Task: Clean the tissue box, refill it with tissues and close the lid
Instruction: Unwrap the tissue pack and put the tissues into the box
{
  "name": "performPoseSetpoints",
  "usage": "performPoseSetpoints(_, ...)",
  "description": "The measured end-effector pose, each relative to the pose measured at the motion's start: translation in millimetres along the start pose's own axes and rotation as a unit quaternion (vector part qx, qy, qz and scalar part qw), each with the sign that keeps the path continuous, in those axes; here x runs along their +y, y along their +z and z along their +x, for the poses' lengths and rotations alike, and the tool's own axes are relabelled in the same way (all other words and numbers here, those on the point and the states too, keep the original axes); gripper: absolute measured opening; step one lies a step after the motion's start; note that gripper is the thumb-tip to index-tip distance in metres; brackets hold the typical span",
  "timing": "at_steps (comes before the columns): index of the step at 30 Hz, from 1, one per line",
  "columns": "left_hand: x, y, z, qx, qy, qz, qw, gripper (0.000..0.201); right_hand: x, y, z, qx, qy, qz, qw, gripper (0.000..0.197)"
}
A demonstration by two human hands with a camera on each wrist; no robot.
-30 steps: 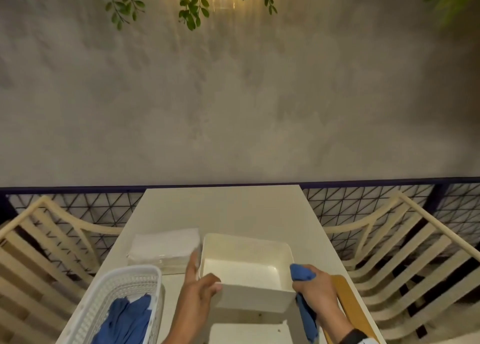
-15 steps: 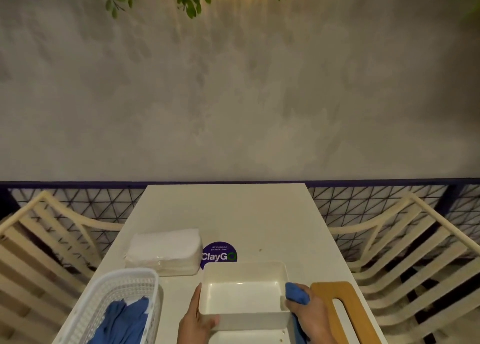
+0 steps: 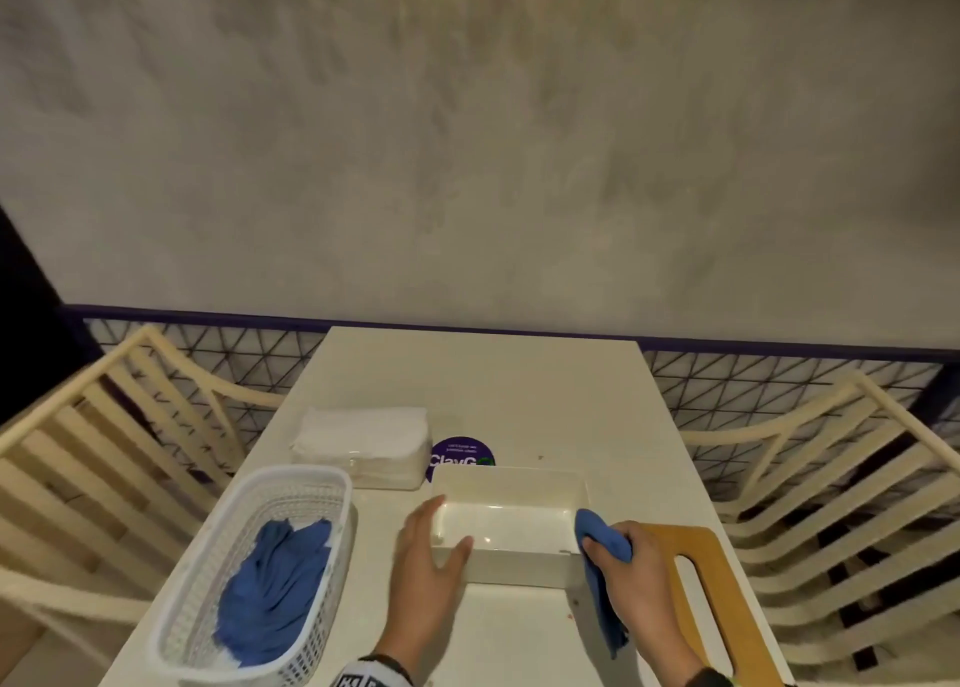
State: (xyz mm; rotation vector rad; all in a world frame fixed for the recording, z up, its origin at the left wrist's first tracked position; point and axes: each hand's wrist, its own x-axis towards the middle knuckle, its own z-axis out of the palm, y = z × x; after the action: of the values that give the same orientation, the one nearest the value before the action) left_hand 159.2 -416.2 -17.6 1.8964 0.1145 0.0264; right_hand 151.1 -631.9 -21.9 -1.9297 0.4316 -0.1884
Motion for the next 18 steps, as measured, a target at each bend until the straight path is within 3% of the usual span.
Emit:
performPoseSetpoints(4, 14, 0, -15, -0.139, -0.029, -0.037, 0.989, 0.043, -35, 26, -30, -0.135, 0.017, 0.059, 0.989, 0.011)
performPoseSetpoints(6, 16, -14, -20, -0.144, -0.051, -0.077, 0.985, 0.038, -51, 46, -43, -0.207, 0.016, 0.076, 0.975, 0.008)
performPoseSetpoints(8, 16, -38, -25, -0.081, -0.048, -0.094, 0.991, 0.027, -67, 67, -56, -0.267, -0.01, 0.06, 0.962, 0.01)
performPoseSetpoints(12, 13, -103, -30, 0.056, -0.026, -0.071, 0.996, 0.02, -107, 112, -80, -0.351, -0.093, 0.055, 0.93, 0.044)
performPoseSetpoints(15, 4, -151, -26, 0.136, -0.037, -0.047, 0.989, 0.025, -135, 157, -89, -0.319, -0.187, 0.032, 0.928, 0.044)
performPoseSetpoints(18, -14, -187, -25, 0.169, -0.067, -0.013, 0.983, 0.039, -145, 209, -89, -0.272, -0.24, 0.004, 0.932, 0.035)
